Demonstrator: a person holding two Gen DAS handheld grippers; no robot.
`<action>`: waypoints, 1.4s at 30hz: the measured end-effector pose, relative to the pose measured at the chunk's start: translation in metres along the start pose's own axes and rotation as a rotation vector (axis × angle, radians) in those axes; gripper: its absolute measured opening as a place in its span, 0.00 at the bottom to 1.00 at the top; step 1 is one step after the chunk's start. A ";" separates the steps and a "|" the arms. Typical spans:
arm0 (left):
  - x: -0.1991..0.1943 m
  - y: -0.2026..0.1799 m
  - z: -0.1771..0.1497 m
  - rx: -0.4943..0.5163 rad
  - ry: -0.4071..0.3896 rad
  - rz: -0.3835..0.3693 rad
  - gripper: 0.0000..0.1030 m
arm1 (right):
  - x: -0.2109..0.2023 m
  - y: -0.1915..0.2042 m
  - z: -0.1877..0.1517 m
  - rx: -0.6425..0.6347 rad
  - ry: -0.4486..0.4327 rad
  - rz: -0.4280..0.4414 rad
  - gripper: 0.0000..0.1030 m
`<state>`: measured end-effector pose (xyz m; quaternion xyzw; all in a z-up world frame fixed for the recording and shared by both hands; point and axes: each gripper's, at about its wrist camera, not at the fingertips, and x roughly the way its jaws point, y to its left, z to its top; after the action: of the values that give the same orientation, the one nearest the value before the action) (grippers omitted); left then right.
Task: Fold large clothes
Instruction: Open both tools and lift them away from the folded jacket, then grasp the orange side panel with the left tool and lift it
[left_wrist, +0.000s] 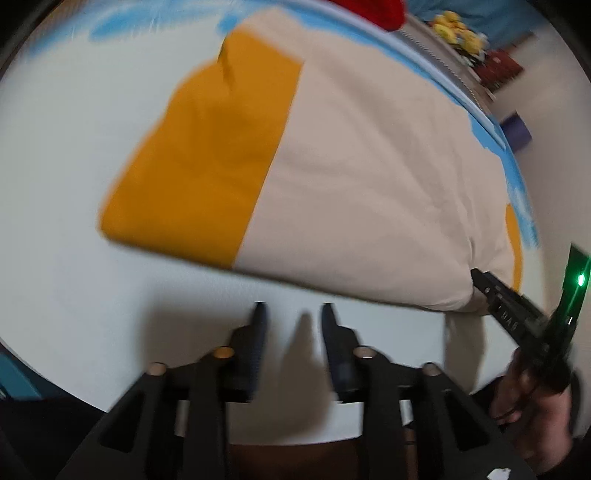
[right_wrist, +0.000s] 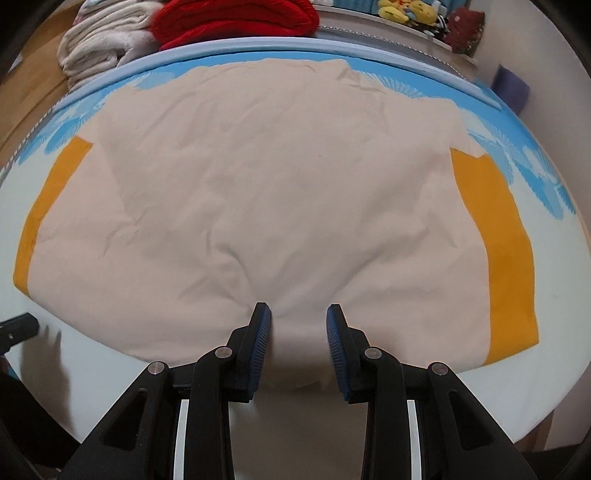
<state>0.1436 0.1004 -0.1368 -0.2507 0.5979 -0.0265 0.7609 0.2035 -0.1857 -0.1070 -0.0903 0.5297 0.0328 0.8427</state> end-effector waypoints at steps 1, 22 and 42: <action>0.003 0.005 0.000 -0.032 0.011 -0.015 0.36 | 0.000 0.001 0.000 -0.011 -0.001 -0.004 0.32; 0.012 0.052 0.025 -0.434 -0.232 -0.251 0.48 | 0.004 -0.013 0.003 -0.023 0.011 0.042 0.32; -0.067 0.019 0.045 -0.252 -0.331 -0.181 0.09 | -0.042 0.001 0.002 0.083 -0.130 -0.010 0.32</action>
<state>0.1611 0.1551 -0.0777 -0.3975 0.4387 0.0217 0.8057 0.1864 -0.1828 -0.0688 -0.0558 0.4741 0.0123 0.8786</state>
